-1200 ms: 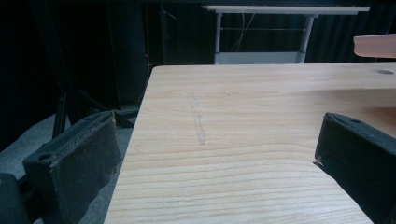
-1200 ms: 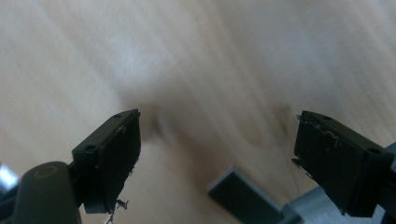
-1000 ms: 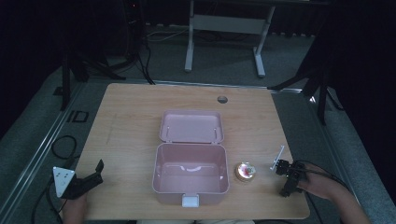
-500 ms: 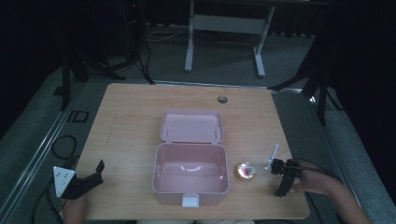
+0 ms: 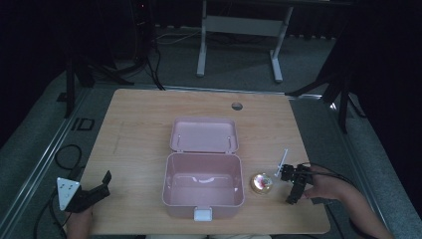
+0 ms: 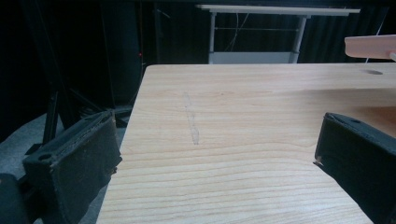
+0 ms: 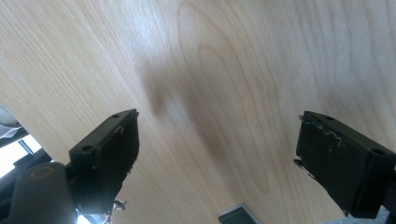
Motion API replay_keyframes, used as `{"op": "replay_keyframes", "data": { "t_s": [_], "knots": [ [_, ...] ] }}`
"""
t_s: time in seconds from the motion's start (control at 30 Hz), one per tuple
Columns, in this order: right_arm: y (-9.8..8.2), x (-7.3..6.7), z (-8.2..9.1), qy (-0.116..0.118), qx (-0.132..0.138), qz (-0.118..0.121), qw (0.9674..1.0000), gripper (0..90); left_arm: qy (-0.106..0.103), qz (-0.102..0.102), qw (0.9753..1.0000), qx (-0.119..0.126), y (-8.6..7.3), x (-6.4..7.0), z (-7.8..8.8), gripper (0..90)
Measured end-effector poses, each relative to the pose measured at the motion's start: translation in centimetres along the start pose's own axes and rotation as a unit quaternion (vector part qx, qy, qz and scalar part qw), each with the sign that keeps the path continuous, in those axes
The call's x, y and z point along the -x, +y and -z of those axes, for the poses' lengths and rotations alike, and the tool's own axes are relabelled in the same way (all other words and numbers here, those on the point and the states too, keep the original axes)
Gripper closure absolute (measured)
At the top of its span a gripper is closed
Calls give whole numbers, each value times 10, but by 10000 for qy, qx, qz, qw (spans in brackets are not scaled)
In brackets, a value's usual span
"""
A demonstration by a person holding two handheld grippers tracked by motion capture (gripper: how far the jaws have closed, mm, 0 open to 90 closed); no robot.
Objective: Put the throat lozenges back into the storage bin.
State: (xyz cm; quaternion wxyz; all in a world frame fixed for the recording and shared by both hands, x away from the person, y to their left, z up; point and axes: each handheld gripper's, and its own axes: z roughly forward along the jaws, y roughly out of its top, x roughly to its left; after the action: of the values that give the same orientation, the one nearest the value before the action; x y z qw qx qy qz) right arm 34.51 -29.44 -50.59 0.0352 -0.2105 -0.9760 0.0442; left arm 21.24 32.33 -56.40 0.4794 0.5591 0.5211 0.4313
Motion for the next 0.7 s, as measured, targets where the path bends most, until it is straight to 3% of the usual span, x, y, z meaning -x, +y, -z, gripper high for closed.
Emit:
{"op": "replay_keyframes", "data": {
  "t_s": [0.7],
  "knots": [
    [57,-8,2,-101,-7,560,9984,145,-48,4,10000,5,0,-1,0,3]
  ]
}}
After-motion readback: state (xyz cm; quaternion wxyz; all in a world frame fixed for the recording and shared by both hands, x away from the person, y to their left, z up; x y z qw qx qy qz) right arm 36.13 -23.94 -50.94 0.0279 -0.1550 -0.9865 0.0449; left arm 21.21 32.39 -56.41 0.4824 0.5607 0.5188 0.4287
